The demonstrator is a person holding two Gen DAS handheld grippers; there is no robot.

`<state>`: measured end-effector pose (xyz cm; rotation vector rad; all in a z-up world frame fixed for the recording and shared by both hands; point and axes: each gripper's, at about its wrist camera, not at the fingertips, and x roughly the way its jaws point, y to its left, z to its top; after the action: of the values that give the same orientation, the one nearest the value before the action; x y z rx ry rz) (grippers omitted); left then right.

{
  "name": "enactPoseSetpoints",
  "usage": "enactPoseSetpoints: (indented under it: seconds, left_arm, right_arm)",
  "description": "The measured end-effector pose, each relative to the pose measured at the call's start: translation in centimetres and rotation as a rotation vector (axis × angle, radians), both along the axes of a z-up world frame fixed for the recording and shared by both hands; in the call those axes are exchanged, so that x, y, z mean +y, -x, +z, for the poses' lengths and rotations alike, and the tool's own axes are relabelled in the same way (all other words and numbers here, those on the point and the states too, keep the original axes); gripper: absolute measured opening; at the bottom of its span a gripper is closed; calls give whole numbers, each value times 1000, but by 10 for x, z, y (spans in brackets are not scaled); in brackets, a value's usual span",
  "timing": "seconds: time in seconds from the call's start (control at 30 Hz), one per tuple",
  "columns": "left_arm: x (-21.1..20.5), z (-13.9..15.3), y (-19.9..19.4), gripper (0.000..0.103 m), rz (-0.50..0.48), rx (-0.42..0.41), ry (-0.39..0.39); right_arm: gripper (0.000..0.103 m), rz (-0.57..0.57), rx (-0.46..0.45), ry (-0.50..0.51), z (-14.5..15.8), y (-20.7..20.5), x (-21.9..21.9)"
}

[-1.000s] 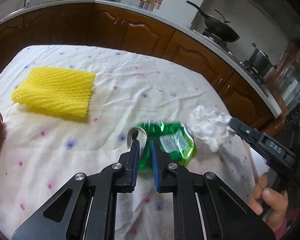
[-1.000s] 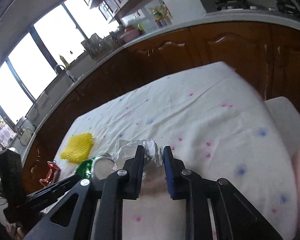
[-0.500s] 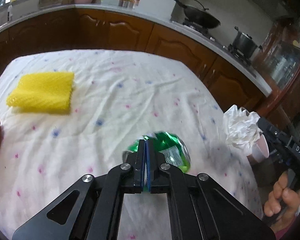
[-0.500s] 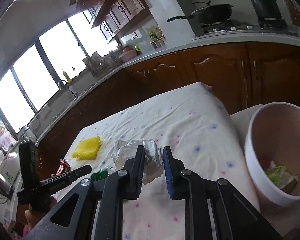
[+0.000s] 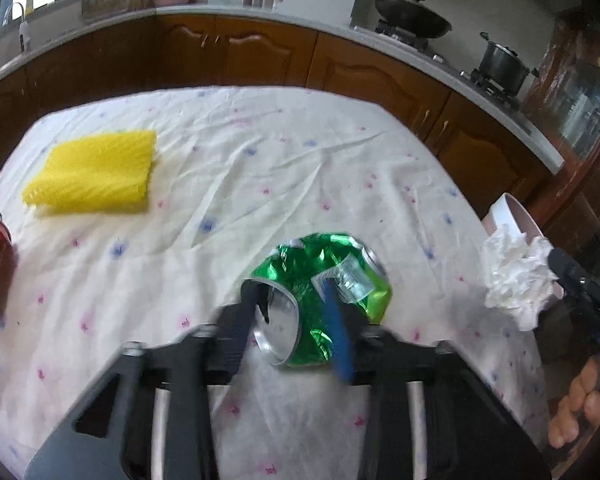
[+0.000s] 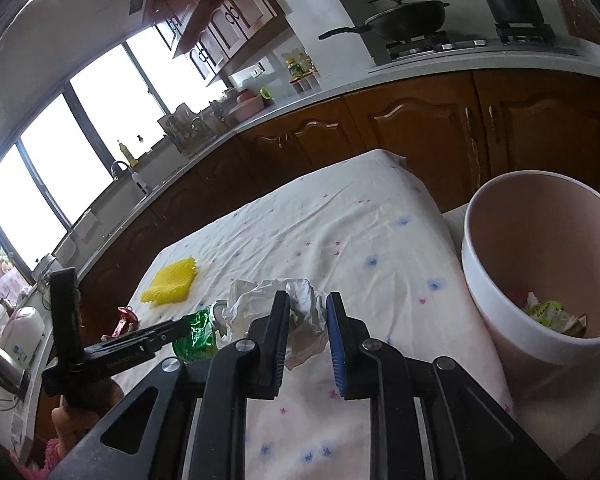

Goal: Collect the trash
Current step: 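Carry the green can and white bag over the pink bin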

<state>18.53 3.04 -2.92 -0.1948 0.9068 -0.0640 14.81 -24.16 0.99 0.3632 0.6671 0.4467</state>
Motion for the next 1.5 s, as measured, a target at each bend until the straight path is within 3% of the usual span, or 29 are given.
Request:
enactPoseSetpoints:
  seconds: [0.23,0.63,1.5]
  left_arm:
    - [-3,8,7,11,-24,-35,17]
    - [-52,42,17,10,-138,-119,25]
    - [-167,81,-2,10,-329,-191,35]
  right_arm:
    - [19,-14,-8,-11,2,8,-8]
    - [19,-95,-56,-17,17,33,-45]
    - [19,-285,-61,-26,14,56,-137]
